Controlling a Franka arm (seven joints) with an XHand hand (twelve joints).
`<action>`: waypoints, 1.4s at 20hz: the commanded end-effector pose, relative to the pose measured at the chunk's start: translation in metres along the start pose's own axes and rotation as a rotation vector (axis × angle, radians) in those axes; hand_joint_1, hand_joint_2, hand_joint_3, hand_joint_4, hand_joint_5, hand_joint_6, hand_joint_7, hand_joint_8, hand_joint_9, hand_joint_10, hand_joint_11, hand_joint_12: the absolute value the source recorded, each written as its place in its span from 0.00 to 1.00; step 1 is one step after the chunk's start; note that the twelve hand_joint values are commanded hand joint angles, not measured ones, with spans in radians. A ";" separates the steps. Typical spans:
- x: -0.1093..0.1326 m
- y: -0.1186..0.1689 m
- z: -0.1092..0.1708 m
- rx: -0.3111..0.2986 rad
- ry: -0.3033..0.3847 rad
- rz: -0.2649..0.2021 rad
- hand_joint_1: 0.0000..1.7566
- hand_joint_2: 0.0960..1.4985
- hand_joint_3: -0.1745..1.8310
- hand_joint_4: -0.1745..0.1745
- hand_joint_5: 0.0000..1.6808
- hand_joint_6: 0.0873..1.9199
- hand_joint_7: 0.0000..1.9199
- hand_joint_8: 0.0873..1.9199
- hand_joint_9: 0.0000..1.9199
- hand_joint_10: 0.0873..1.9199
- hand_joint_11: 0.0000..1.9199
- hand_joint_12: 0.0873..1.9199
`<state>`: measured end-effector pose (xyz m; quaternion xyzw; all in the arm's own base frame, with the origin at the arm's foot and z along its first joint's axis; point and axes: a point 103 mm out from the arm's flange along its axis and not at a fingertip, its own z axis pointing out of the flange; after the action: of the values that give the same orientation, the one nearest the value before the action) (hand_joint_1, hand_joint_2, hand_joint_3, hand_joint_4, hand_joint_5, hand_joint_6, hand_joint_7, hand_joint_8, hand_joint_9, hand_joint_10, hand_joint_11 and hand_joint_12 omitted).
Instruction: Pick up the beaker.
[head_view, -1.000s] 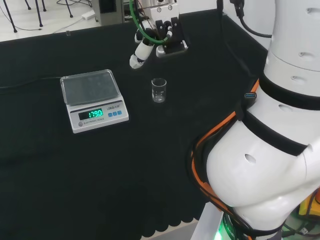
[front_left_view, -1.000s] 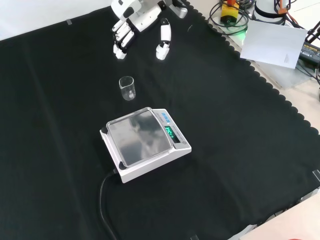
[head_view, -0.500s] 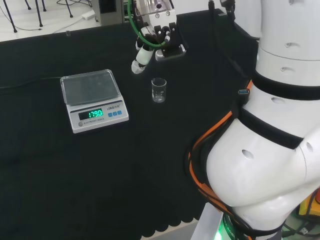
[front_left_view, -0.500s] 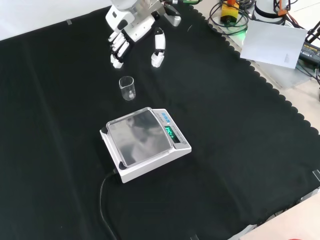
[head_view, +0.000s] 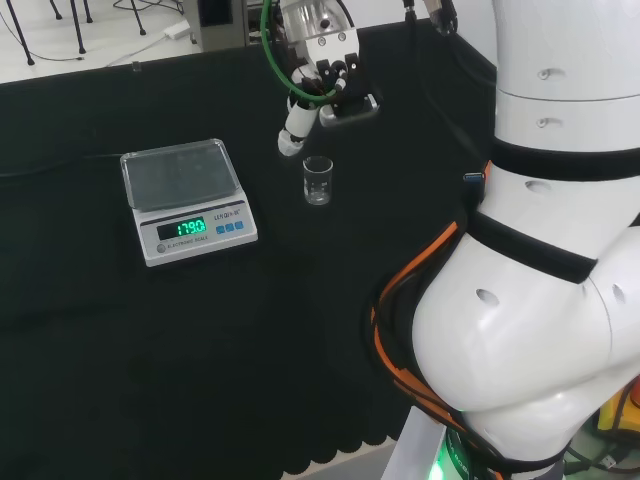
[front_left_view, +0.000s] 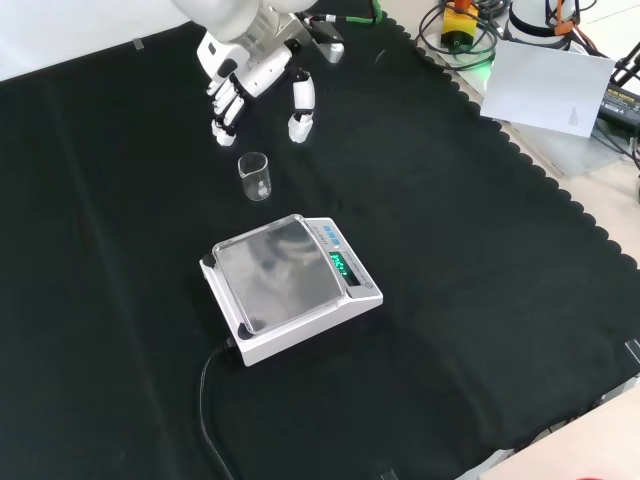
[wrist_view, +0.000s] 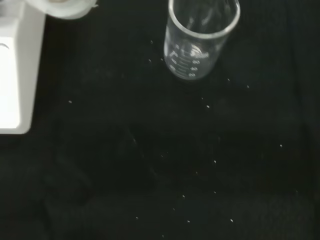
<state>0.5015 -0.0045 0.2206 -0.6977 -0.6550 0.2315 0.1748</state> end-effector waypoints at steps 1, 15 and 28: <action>-0.008 0.007 0.014 0.053 -0.013 0.024 0.43 0.41 0.32 0.44 0.16 0.00 0.03 0.33 0.09 0.42 0.00 0.75; 0.001 0.020 0.044 0.109 -0.044 0.018 0.48 0.35 0.30 0.45 0.01 0.00 0.00 0.03 0.00 0.38 0.00 0.73; 0.007 0.041 0.053 0.120 -0.078 0.019 0.52 0.35 0.32 0.41 0.09 0.00 0.00 0.15 0.02 0.43 0.00 0.76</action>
<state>0.5015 -0.0043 0.1599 -0.6849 -0.6403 0.2905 0.1911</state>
